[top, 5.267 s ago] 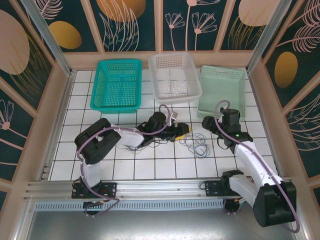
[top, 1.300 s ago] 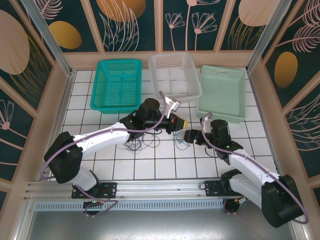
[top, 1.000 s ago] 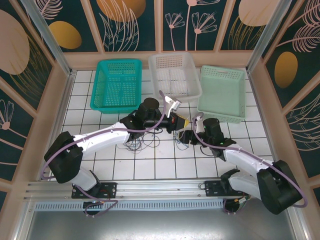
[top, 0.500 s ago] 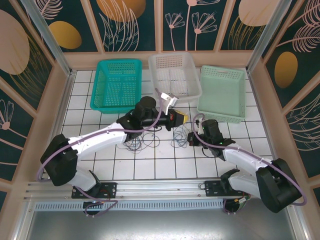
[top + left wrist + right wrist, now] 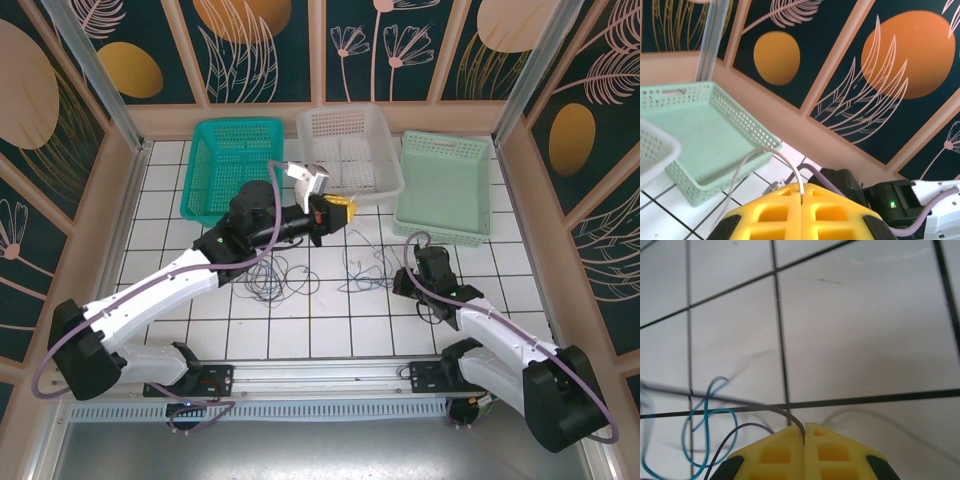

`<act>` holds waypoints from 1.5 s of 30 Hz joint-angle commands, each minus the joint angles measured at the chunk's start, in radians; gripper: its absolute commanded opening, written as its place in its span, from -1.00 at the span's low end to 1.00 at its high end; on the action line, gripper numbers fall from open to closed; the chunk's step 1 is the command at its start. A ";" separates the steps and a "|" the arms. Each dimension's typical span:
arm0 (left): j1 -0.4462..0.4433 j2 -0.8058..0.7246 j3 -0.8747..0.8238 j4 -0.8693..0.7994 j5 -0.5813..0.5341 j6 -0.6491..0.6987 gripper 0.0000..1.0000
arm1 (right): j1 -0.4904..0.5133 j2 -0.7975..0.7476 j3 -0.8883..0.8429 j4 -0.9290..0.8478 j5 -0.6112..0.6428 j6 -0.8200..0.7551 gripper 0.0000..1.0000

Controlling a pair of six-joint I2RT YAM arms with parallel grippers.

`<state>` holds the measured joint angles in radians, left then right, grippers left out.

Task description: Untangle the cables

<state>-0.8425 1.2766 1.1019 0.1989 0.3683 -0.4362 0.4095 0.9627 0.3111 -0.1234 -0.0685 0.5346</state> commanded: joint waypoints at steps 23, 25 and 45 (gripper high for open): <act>0.007 0.006 -0.099 0.219 0.083 -0.125 -1.00 | -0.009 -0.278 0.095 -0.098 -0.090 -0.069 0.44; 0.007 0.014 -0.100 0.232 0.102 -0.132 -1.00 | -0.009 -0.284 0.103 -0.080 -0.109 -0.082 0.45; 0.007 0.028 -0.110 0.209 0.179 -0.083 -1.00 | -0.134 -0.069 0.172 0.189 -0.499 -0.073 0.50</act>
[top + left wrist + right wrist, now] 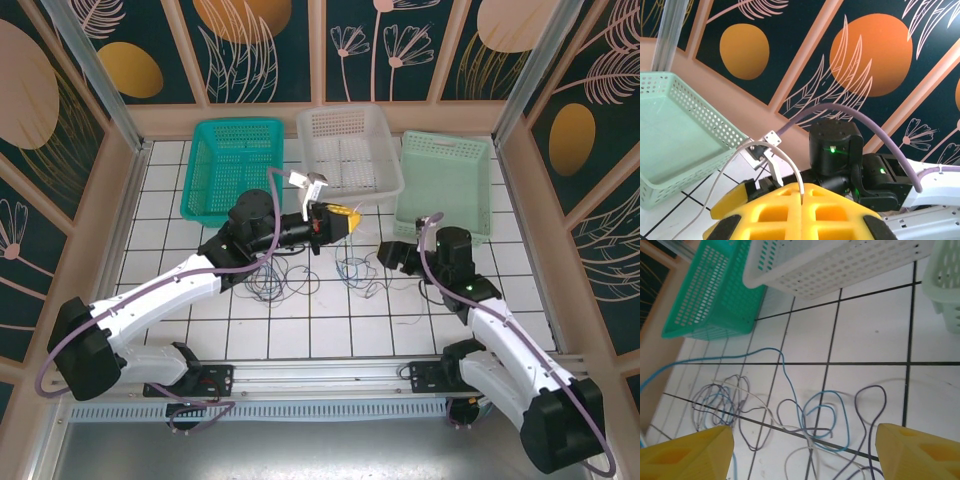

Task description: Untangle the cables

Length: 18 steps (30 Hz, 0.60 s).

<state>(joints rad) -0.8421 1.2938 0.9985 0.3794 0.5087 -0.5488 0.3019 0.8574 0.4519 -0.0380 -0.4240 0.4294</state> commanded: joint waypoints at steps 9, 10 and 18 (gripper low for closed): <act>0.007 0.016 -0.018 0.047 0.080 0.059 -1.00 | -0.027 0.238 0.068 0.318 -0.386 0.259 0.51; 0.006 0.018 -0.017 0.048 0.083 0.065 -1.00 | -0.026 0.258 0.080 0.323 -0.407 0.289 0.51; 0.006 0.041 -0.007 0.037 0.092 0.099 -1.00 | -0.016 0.362 0.091 0.425 -0.511 0.511 0.52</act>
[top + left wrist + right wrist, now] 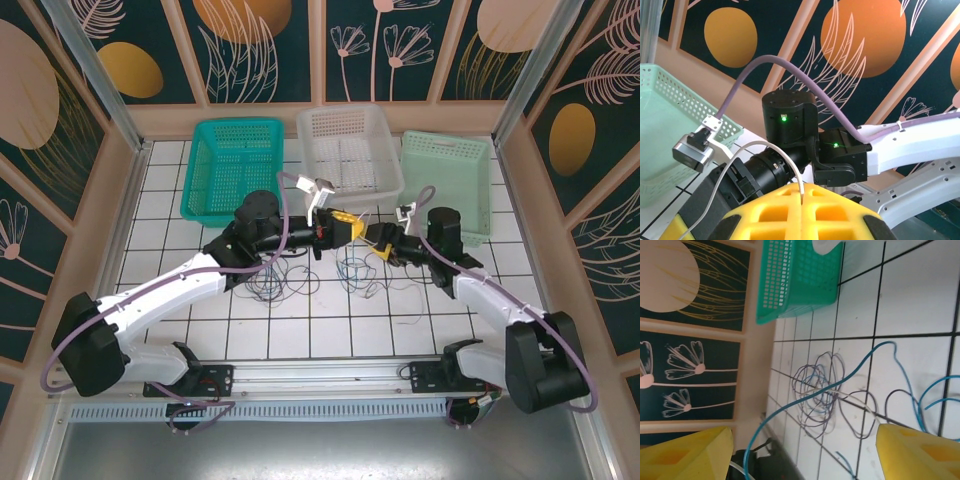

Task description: Untangle the cables

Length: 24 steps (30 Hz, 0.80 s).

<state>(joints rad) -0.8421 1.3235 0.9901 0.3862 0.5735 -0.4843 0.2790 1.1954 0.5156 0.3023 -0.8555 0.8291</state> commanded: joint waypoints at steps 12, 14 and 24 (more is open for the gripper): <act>0.004 0.029 0.002 0.052 0.064 0.040 -1.00 | 0.047 0.167 0.058 0.209 -0.085 0.226 0.53; 0.004 0.025 -0.001 0.053 0.072 0.044 -1.00 | 0.052 0.194 0.057 0.266 -0.078 0.263 0.53; 0.003 0.012 -0.011 0.071 0.092 0.046 -1.00 | 0.081 0.259 0.078 0.365 -0.047 0.334 0.46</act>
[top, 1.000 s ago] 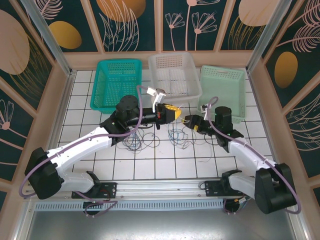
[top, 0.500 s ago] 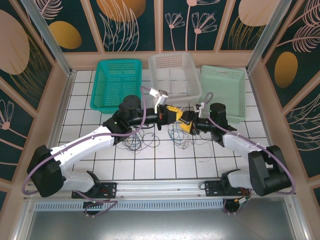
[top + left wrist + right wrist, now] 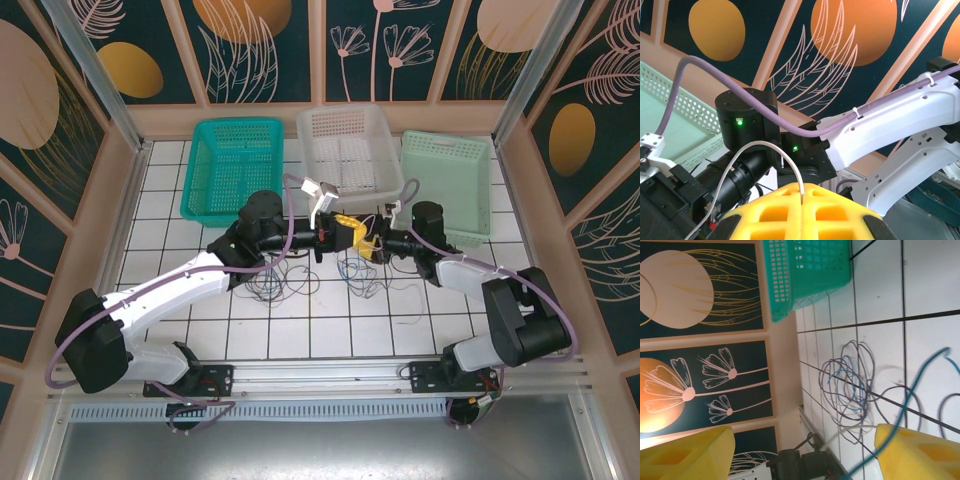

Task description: Untangle the cables

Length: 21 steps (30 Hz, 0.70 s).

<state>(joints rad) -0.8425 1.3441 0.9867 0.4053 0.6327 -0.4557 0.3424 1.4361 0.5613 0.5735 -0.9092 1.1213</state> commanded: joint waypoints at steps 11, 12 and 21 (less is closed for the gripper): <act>0.005 -0.073 -0.025 -0.039 -0.072 0.063 -1.00 | 0.024 -0.030 0.057 -0.206 0.211 -0.183 -1.00; 0.005 -0.088 -0.021 -0.055 -0.099 0.073 -1.00 | 0.022 -0.031 0.057 -0.234 0.238 -0.205 -1.00; 0.007 -0.243 0.085 -0.235 -0.301 0.195 -1.00 | 0.015 -0.001 -0.069 -0.241 0.349 -0.273 -1.00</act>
<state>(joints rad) -0.8421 1.1454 1.0161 0.2287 0.4168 -0.3279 0.3607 1.4277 0.5362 0.3519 -0.6193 0.8974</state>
